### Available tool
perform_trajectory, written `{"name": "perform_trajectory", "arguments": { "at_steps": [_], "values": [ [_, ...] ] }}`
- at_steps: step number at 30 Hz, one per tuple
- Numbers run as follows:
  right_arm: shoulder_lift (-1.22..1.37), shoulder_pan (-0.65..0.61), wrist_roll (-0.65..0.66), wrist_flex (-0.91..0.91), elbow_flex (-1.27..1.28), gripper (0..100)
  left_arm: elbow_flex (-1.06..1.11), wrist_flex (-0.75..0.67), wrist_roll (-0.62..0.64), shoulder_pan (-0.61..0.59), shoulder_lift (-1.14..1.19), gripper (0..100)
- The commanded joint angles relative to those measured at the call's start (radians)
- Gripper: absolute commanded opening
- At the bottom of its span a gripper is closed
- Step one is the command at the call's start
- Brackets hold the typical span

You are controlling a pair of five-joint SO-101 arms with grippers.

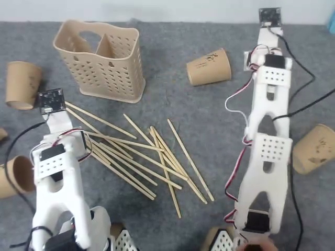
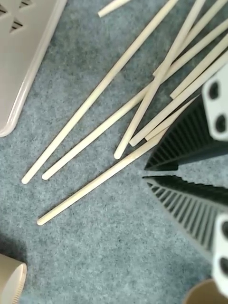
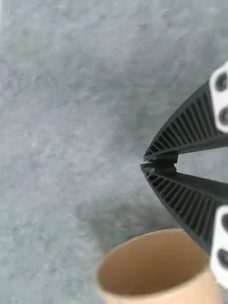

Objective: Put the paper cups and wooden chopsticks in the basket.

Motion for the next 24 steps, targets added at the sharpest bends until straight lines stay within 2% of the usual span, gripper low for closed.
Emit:
{"name": "perform_trajectory", "arguments": {
  "at_steps": [1, 4, 8, 15, 24],
  "values": [
    [0.128, -0.038, 0.012, 0.024, -0.330, 0.9, -0.007, -0.026, -0.002, 0.000, -0.041, 1],
    [0.216, -0.065, 0.011, 0.021, -0.430, 0.9, -0.007, -0.026, -0.002, 0.000, -0.040, 1],
    [0.223, -0.110, 0.011, 0.041, -0.425, 0.9, -0.007, -0.026, -0.002, 0.000, -0.040, 1],
    [0.147, -0.134, 0.009, 0.219, -0.425, 0.9, -0.005, -0.044, -0.002, 0.000, -0.037, 1],
    [0.054, -0.133, 0.075, 0.435, -0.427, 0.9, -0.004, -0.044, -0.002, 0.002, -0.037, 1]
  ]
}}
